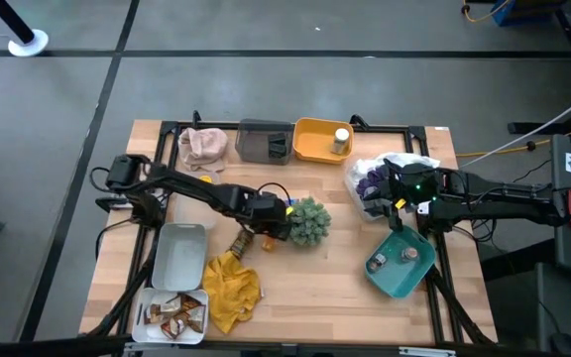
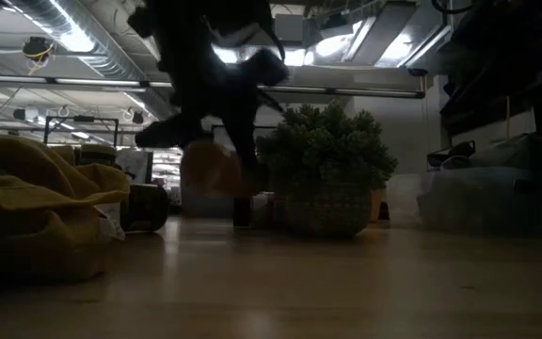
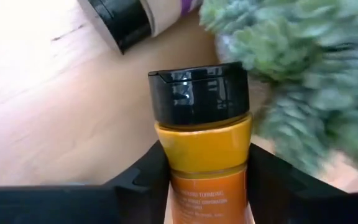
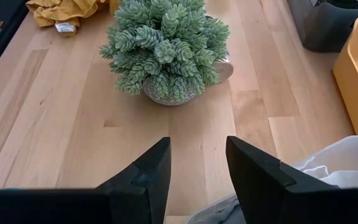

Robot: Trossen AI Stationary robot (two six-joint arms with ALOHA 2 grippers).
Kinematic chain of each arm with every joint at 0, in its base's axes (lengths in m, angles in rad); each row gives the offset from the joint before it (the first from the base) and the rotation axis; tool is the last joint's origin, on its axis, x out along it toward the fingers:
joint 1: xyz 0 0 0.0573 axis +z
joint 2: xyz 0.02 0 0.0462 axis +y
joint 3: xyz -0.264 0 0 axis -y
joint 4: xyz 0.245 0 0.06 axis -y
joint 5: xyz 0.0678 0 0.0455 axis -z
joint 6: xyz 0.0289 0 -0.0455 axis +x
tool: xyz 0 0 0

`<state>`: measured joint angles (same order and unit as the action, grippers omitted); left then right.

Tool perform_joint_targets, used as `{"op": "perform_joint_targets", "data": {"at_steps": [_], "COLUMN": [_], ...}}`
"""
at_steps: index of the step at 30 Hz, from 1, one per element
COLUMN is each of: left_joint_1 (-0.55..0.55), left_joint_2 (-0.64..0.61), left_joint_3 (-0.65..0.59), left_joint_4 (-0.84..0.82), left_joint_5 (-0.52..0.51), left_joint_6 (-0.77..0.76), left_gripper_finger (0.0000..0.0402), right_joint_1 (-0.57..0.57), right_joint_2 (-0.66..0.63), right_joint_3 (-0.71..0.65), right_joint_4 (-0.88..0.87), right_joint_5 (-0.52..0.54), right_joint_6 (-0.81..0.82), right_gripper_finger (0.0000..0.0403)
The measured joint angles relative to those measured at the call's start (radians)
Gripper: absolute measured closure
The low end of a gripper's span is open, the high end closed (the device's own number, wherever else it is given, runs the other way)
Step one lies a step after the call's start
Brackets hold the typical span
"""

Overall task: Sort spices by type
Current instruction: Put the black spice bottle into the top white bin

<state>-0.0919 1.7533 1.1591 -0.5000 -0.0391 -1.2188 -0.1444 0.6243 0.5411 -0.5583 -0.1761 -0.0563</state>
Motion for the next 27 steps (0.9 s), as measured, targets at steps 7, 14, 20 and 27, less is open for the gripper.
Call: {"op": "perform_joint_targets", "data": {"at_steps": [7, 14, 20, 27], "left_joint_1": [-0.023, -0.095, -0.21, -0.407], "left_joint_2": [-0.114, -0.205, -0.297, -0.335], "left_joint_3": [0.0, 0.0, 0.0, 0.0], "left_joint_4": [-0.097, -0.186, -0.358, -0.605], "left_joint_5": [-0.01, -0.079, -0.26, -0.48], "left_joint_6": [-0.008, -0.02, -0.124, -0.399], "left_gripper_finger": [0.025, 0.0249, 0.025, 0.0249], "right_joint_1": [0.0, 0.001, 0.0, 0.0], "right_joint_2": [0.0, 0.0, 0.0, 0.0], "right_joint_3": [0.0, 0.0, 0.0, 0.0], "right_joint_4": [0.0, -0.001, 0.0, 0.0], "right_joint_5": [0.0, 0.0, 0.0, 0.0], "right_joint_6": [0.0, 0.0, 0.0, 0.0], "right_gripper_finger": [0.0249, 0.0249, 0.0249, 0.0249]}}
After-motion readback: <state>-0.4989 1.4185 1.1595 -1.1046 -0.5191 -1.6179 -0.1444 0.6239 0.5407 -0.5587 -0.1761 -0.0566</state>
